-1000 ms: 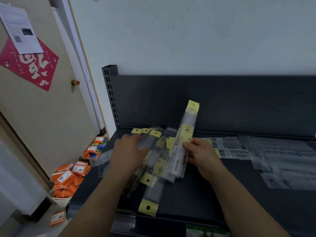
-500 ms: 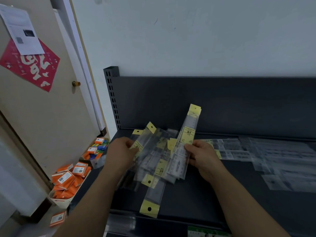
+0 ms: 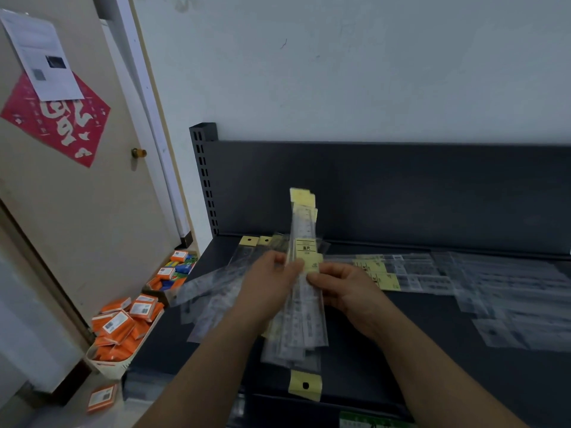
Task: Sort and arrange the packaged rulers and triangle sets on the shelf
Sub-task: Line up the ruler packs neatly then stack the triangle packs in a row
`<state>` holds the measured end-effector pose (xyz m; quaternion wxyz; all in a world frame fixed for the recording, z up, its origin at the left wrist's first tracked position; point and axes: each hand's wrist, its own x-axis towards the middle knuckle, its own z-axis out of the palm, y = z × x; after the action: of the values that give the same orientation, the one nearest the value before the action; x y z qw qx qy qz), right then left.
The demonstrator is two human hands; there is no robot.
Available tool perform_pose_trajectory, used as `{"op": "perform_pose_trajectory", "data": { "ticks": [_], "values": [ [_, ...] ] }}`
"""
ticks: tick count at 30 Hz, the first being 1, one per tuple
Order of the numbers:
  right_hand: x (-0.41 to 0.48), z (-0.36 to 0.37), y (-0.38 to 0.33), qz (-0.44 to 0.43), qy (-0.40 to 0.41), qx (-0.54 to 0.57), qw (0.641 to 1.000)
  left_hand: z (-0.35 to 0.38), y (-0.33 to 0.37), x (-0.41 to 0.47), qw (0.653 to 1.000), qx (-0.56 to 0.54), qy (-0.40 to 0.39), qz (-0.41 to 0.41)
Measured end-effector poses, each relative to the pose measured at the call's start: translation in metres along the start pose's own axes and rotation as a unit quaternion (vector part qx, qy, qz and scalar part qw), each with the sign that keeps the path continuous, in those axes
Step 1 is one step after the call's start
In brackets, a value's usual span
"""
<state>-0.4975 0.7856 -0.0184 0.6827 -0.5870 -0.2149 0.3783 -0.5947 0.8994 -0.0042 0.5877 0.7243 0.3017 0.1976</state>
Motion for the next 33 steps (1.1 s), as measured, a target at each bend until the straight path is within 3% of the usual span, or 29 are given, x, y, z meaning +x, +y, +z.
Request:
{"op": "perform_pose_trajectory", "data": {
  "ticks": [4,8,11,13,16,21,28,30,33],
  "values": [
    [-0.003,0.003,0.001,-0.022,0.011,-0.086,0.996,-0.005,-0.005,-0.004,1.0,-0.02,-0.011,-0.002],
    [-0.005,0.001,0.0,-0.062,0.066,-0.165,0.982,-0.034,-0.006,-0.002,0.999,-0.021,0.046,-0.001],
    [-0.011,-0.004,-0.004,-0.086,0.087,-0.264,0.957,-0.061,-0.01,-0.01,0.991,-0.122,0.04,-0.039],
    [-0.02,-0.008,-0.009,-0.104,0.065,-0.417,0.901,-0.072,-0.015,-0.02,0.98,-0.184,0.038,-0.059],
    [-0.034,-0.009,-0.005,-0.107,-0.058,-0.605,0.787,-0.078,-0.026,-0.029,0.97,-0.23,0.027,-0.072],
    [-0.036,-0.003,-0.005,-0.085,-0.163,-0.676,0.714,-0.077,-0.031,-0.038,0.97,-0.235,-0.004,-0.062],
    [-0.02,0.024,-0.02,-0.181,-0.179,-0.841,0.477,-0.085,-0.035,-0.048,0.961,-0.268,-0.008,-0.062],
    [-0.018,0.029,-0.022,-0.186,-0.186,-0.858,0.442,-0.087,-0.035,-0.05,0.956,-0.285,-0.011,-0.067],
    [-0.015,0.033,-0.023,-0.199,-0.191,-0.859,0.431,-0.092,-0.038,-0.053,0.952,-0.3,-0.008,-0.066]
  ]
}}
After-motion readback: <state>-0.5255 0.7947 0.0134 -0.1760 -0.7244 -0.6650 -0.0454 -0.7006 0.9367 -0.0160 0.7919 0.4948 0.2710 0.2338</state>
